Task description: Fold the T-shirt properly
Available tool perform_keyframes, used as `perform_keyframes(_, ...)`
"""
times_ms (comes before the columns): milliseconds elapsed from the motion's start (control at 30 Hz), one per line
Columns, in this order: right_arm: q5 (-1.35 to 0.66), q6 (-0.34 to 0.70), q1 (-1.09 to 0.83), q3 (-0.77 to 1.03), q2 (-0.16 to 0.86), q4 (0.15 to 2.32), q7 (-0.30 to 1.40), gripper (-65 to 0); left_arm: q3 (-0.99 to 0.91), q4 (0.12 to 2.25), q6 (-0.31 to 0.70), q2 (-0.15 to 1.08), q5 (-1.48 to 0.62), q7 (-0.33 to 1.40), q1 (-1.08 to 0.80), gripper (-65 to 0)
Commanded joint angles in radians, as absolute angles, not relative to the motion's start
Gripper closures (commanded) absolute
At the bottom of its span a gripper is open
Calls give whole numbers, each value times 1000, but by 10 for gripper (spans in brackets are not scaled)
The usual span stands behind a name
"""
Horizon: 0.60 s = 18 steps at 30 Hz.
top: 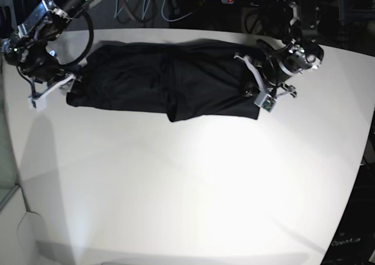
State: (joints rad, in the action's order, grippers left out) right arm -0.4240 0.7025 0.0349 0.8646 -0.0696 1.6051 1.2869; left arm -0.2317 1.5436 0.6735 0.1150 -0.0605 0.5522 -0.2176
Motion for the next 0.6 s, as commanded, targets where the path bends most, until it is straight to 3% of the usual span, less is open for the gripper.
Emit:
perform_keyframes(0,-440,698,44,865,-62,1620,1276,-408,-232,1552,661,119,-36,576,-214,0)
perform_keyframes(567,-438,698,30,797,-65,1620,1276,-403,-237,1552,661,119,-39,575,-217,0)
